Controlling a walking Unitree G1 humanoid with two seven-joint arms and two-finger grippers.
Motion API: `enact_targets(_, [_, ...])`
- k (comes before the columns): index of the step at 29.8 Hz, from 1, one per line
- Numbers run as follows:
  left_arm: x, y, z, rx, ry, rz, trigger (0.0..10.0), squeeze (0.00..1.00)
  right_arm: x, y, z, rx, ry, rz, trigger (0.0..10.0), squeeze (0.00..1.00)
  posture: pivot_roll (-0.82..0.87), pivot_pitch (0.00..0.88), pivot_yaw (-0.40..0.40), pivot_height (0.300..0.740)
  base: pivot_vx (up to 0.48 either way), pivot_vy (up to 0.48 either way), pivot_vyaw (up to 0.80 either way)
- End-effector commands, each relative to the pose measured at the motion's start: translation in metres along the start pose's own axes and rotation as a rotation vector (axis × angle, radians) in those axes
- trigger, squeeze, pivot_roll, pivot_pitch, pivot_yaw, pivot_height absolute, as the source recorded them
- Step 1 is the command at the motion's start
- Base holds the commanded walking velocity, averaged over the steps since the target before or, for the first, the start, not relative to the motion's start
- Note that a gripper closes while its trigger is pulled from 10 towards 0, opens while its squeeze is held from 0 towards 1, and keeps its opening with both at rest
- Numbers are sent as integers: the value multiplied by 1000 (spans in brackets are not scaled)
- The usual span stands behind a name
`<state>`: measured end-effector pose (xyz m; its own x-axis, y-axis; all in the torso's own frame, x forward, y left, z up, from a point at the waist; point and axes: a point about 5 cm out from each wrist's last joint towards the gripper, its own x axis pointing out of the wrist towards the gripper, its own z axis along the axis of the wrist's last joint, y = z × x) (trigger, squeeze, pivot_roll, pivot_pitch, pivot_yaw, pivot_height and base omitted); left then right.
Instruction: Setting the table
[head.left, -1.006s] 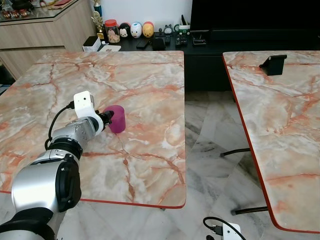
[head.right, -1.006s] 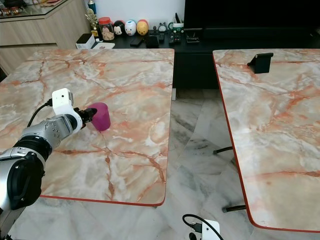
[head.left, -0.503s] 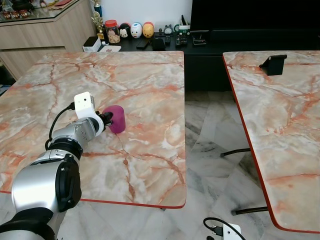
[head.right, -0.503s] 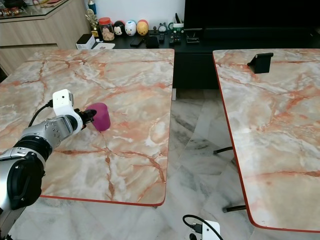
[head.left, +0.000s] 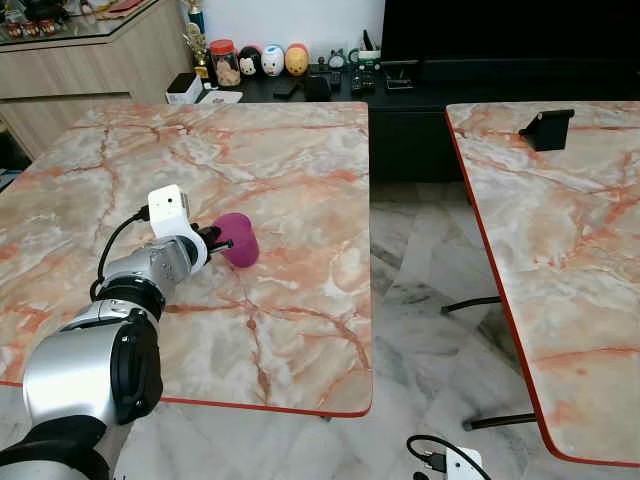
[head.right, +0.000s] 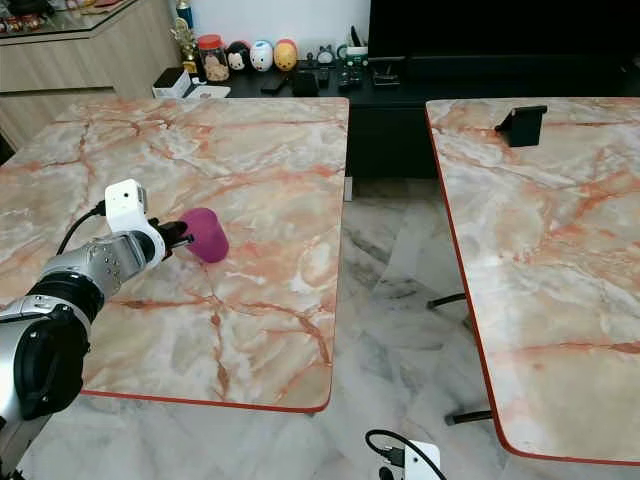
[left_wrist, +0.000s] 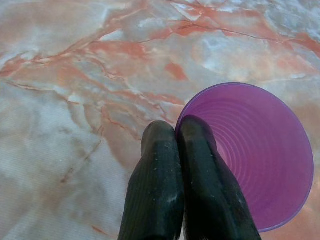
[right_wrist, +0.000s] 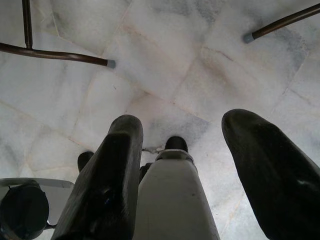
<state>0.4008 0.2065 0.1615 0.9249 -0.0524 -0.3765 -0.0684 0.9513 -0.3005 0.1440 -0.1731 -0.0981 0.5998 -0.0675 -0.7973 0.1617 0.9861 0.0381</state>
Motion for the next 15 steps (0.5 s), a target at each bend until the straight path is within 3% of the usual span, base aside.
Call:
enact_targets(1, [-1, 9, -8, 3, 31, 24, 0, 0, -1, 1, -3, 0, 2, 1, 10000, 0, 19, 0, 79, 740, 0, 0, 0])
enact_targets(4, [-1, 9, -10, 4, 28, 24, 0, 0, -1, 0, -3, -1, 2, 1, 10000, 0, 19, 0, 79, 740, 0, 0, 0])
enact_targets(9, [-1, 9, -1, 10, -81, -2, 0, 0, -1, 0, -2, 1, -2, -3, 10000, 0, 16, 0, 80, 740, 0, 0, 0])
enact_targets(13, [-7, 3, 12, 69, -293, -106, 0, 0, -1, 0, -2, 3, -7, -9, 10000, 0, 17, 0, 74, 740, 0, 0, 0])
enact_targets(14, [-10, 1, 13, 83, -351, -141, 1882, 0, -1, -1, -1, 2, -8, -10, 10000, 0, 17, 0, 70, 740, 0, 0, 0])
enact_targets(15, [-12, 1, 12, 91, -388, -165, 1882, 0, -1, -1, -1, 1, -9, -10, 10000, 0, 17, 0, 70, 740, 0, 0, 0])
